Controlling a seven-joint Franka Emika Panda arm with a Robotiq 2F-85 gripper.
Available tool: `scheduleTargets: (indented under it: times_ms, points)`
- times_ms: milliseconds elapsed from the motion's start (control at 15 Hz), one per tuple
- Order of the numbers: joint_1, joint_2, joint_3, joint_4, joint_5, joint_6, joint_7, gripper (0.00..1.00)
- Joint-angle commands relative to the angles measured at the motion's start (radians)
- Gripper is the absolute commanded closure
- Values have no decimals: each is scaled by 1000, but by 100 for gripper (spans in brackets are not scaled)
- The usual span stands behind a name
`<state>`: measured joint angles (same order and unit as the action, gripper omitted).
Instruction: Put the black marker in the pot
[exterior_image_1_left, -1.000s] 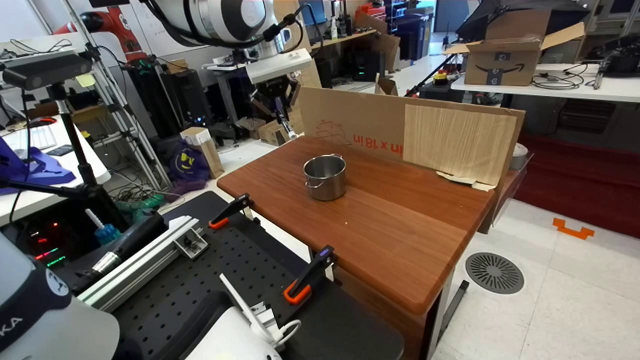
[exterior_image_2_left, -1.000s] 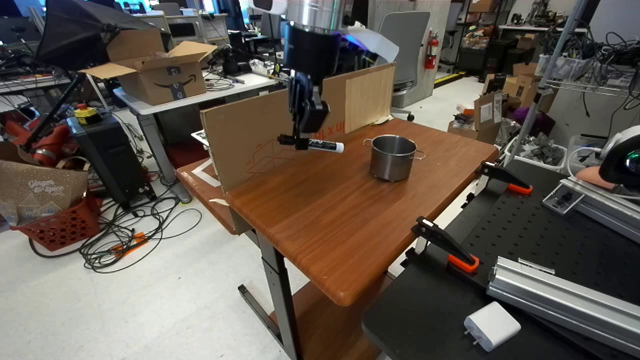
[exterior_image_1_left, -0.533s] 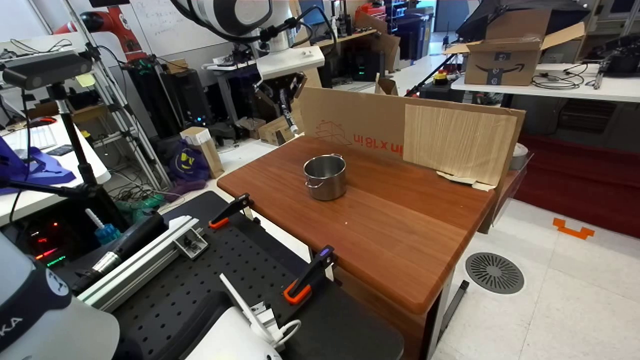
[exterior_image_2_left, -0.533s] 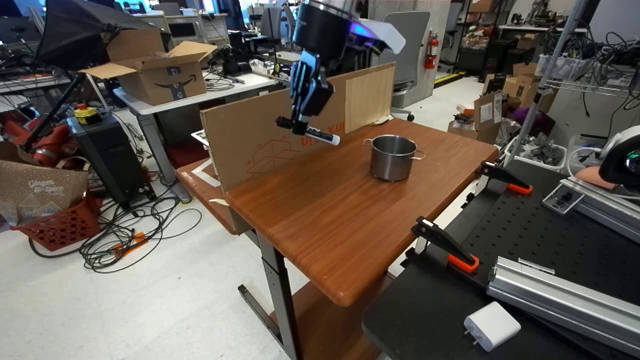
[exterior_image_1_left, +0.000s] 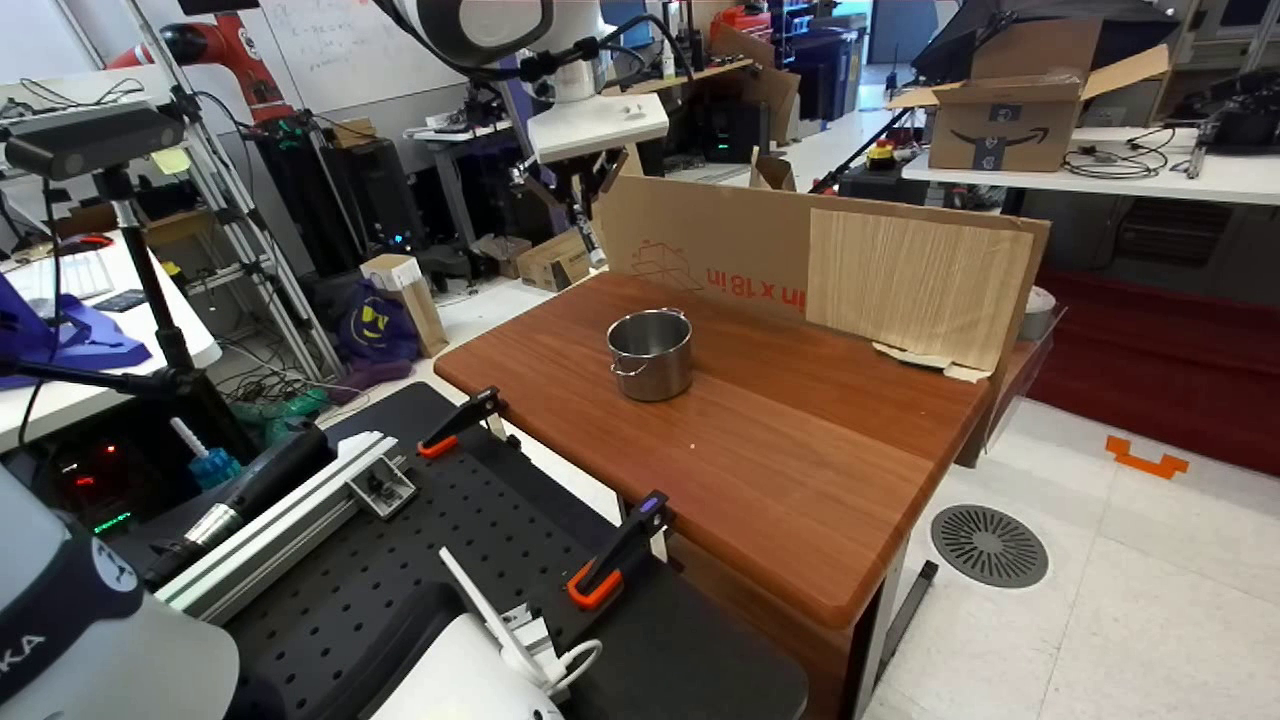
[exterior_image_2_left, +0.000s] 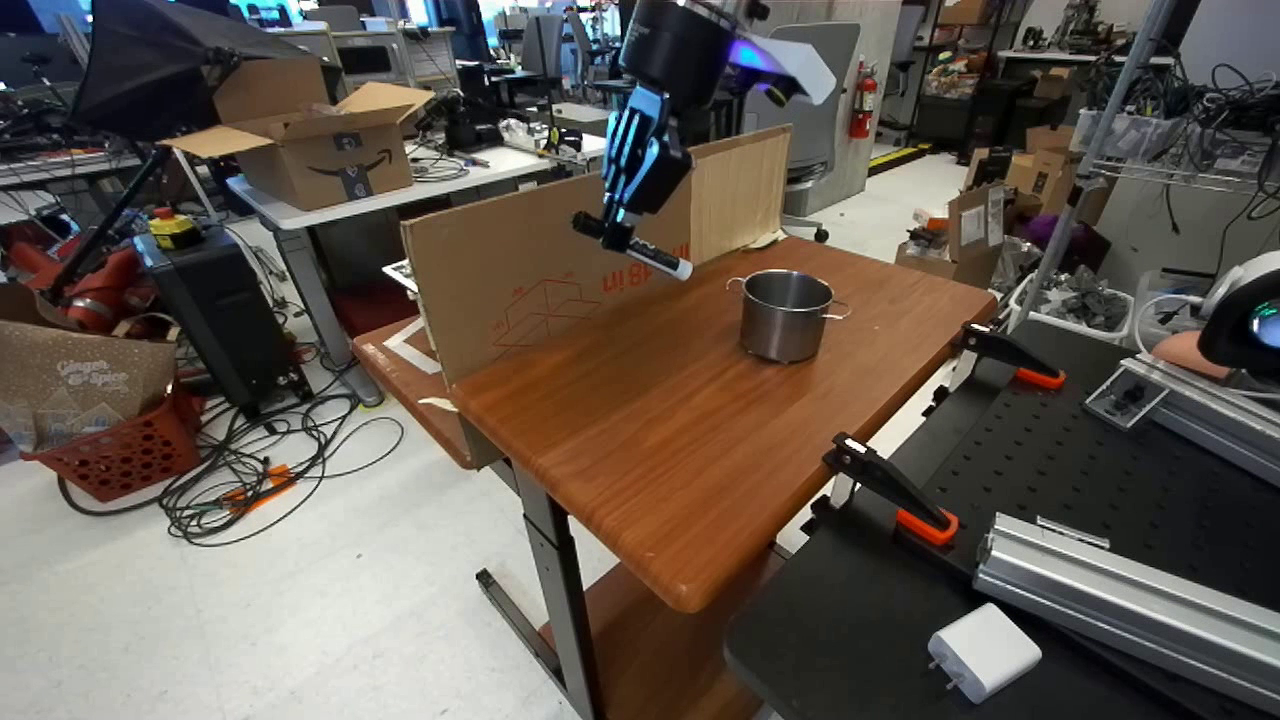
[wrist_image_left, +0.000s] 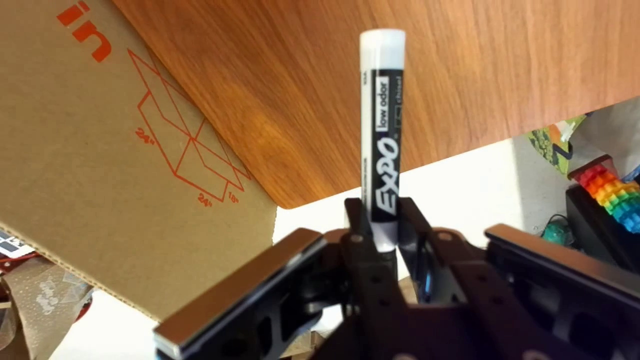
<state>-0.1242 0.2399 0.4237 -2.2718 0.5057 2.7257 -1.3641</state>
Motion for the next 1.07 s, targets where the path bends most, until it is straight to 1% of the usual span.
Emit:
scheduleTargets:
  times_ms: [0, 267, 533, 1000]
  points:
    - [-6, -52, -23, -35, 94, -33, -99, 95]
    - [3, -81, -84, -60, 148, -44, -167, 95]
    - [10, -99, -149, -78, 171, -74, -225, 95]
    - [14, -97, -218, -107, 218, -110, -334, 95]
